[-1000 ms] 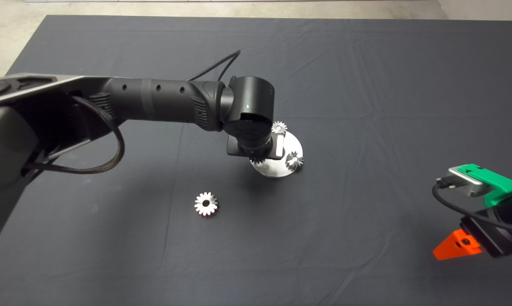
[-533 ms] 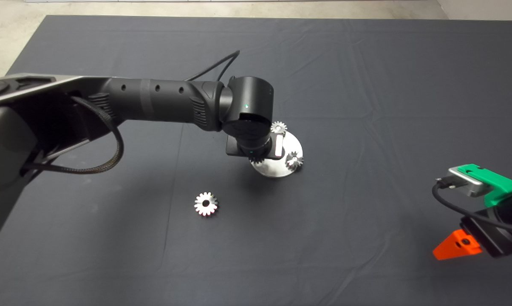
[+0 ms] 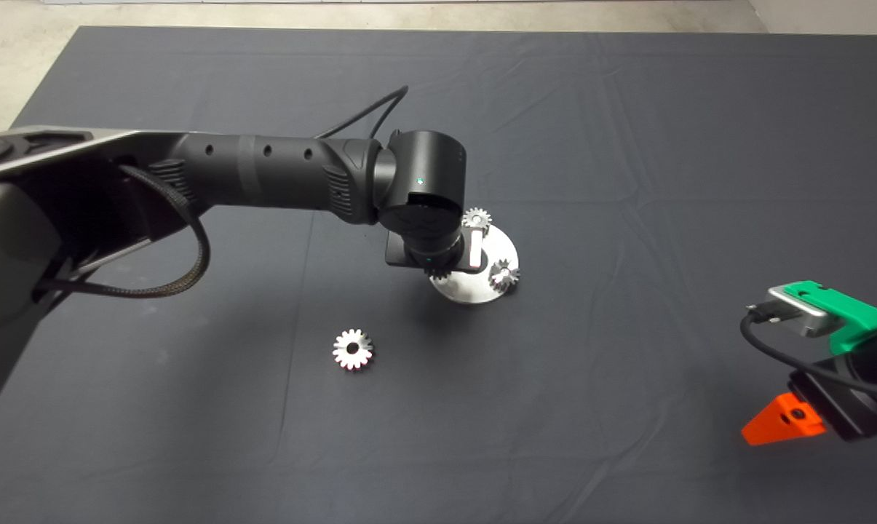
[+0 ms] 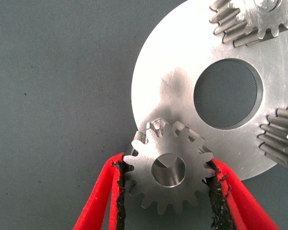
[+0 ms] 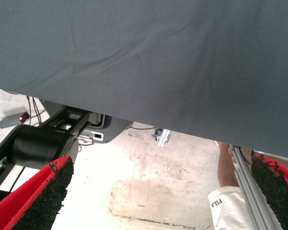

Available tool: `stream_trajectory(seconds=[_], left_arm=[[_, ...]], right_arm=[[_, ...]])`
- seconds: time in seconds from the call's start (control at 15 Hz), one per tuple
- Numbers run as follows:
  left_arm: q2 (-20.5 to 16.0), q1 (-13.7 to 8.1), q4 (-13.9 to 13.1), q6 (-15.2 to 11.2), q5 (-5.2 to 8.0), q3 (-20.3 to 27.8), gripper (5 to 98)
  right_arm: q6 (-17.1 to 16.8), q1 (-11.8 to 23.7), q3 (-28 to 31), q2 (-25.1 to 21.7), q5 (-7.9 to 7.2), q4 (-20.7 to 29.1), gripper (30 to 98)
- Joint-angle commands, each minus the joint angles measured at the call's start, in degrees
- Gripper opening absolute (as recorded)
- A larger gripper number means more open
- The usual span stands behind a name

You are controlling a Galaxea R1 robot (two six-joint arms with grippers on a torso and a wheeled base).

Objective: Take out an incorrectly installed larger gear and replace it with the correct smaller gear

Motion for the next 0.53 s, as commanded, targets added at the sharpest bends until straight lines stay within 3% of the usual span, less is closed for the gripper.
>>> stream_trajectory(seconds=[0.0, 0.47], left_arm=[[0.12, -0.92, 2.64, 0.05, 3.82, 0.74, 34.7], [0.20, -0.84, 4.12, 0.05, 3.82, 0.83, 34.7]], right_arm=[[-0.18, 1.31, 0.38, -0.60, -5.89, 2.28, 97.8], [-0.25, 1.40, 0.38, -0.60, -5.89, 2.22, 97.8]])
